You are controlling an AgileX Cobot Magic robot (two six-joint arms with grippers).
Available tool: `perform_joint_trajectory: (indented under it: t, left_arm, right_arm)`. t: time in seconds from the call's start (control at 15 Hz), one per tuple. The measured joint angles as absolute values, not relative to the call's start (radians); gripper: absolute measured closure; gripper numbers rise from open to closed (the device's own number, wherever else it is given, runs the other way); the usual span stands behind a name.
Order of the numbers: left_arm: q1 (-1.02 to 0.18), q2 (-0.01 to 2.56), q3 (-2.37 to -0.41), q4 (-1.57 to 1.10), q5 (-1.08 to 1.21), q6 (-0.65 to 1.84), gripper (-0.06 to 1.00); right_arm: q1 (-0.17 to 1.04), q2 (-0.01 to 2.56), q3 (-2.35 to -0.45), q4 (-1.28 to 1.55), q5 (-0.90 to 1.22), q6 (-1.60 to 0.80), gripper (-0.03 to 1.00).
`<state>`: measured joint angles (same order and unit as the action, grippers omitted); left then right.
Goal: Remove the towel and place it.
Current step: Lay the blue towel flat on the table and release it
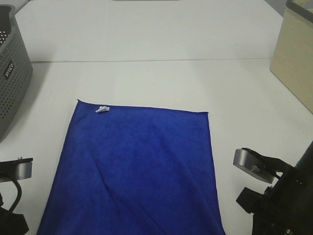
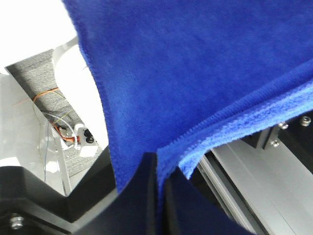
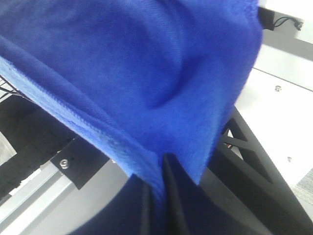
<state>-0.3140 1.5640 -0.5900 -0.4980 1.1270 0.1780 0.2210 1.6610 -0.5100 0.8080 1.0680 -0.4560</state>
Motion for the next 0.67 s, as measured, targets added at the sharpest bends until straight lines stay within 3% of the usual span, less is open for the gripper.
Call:
perform_joint_trajectory:
  t: [0.2,0.53,0.67]
  left_arm:
    - [-0.313,1.564,-0.59,-0.493,1.117,0.181,0.93]
    - [-0.313,1.564,-0.587,-0.538,1.12,0.243,0.8]
    - [-0.313,1.564,-0.587,-0.574,1.12,0.272,0.73]
  right_arm:
    - [0.221,1.661,-0.508,0.796,1.056,-0.459,0.84]
    - [0.217,1.662,-0.508,0.764,1.053,-0.459,0.75]
    - [0.214,1.662,-0.505,0.774,1.053,-0.459,0.62]
